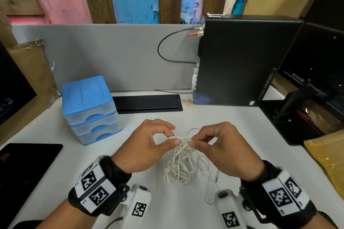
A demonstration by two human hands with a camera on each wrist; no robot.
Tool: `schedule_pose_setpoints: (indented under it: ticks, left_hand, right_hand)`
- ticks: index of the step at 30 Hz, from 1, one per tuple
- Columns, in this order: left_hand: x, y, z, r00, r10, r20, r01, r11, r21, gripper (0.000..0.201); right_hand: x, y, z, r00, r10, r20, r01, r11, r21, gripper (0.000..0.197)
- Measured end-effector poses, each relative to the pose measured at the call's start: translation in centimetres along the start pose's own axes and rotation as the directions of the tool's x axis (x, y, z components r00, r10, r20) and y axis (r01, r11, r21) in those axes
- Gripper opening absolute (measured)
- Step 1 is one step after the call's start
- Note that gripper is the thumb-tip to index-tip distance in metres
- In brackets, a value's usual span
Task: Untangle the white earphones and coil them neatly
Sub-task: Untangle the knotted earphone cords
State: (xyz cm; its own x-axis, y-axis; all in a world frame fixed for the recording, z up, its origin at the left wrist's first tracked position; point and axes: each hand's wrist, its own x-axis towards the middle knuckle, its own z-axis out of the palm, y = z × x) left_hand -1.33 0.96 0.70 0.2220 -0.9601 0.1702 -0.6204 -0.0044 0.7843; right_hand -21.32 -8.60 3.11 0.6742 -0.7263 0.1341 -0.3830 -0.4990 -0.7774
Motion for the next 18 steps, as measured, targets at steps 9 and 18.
schedule_pose_setpoints:
  ticks: [9, 18]
  left_hand:
    - [-0.2, 0.6, 1.5, 0.936, -0.021, 0.351, 0.233, 0.784, -0.575, 0.012]
    - [0.0, -2.9, 1.9, 0.782, -0.057, 0.621, 0.486, 0.679, -0.55, 0.04]
  right_hand:
    - [0.3, 0.0, -0.1, 0.991, -0.015, -0.135, 0.05, 0.964, 0.26, 0.018]
    - [0.3, -2.2, -2.5, 0.986, 0.072, -0.147, 0.101, 0.44, 0.892, 0.008]
